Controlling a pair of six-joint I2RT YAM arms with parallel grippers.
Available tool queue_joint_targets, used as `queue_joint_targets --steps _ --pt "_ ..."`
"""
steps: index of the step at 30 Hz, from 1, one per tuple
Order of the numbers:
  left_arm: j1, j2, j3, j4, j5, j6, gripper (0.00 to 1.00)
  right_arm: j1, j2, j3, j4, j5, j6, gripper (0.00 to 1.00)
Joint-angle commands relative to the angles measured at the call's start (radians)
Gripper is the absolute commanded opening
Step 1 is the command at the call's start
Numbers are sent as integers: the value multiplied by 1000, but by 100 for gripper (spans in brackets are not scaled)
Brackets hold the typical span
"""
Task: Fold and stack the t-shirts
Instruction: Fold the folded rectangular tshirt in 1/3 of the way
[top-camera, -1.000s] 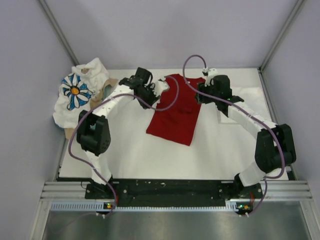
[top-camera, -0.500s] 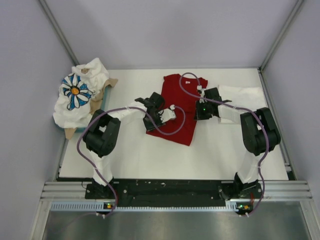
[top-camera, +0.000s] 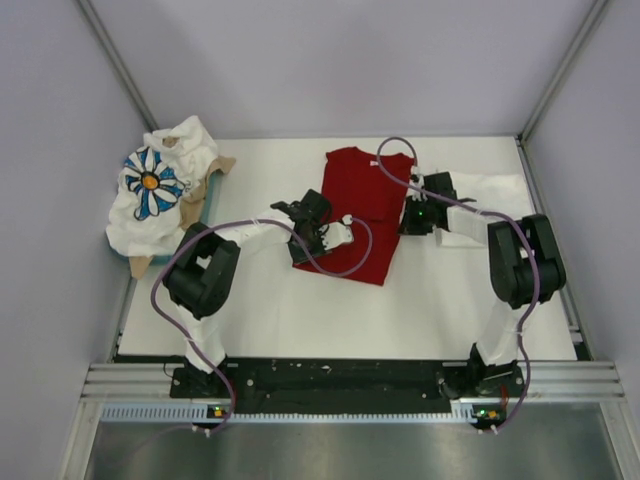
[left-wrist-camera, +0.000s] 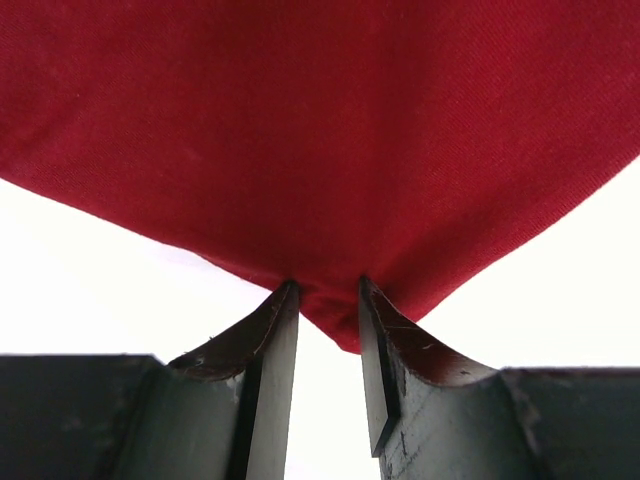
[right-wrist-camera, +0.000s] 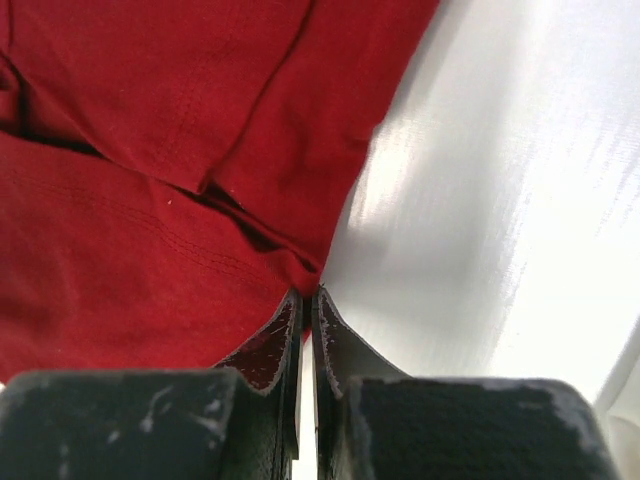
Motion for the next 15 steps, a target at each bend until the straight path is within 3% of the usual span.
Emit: queue_joint_targets --steps 1,4,10,12,15 --pt "-7 19 -50 -45 52 13 36 -11 -19 32 53 -41 -19 3" --pt "-7 -27 -28 -68 84 19 36 -11 -25 56 24 -30 -46 25" --pt "10 -211 7 -94 173 80 41 -3 -192 49 -32 -47 -137 45" --pt "34 -266 -8 -97 246 139 44 32 -279 0 -13 -73 -207 65" --pt "51 -335 -85 -73 323 246 46 150 -400 -100 -7 -79 -464 69"
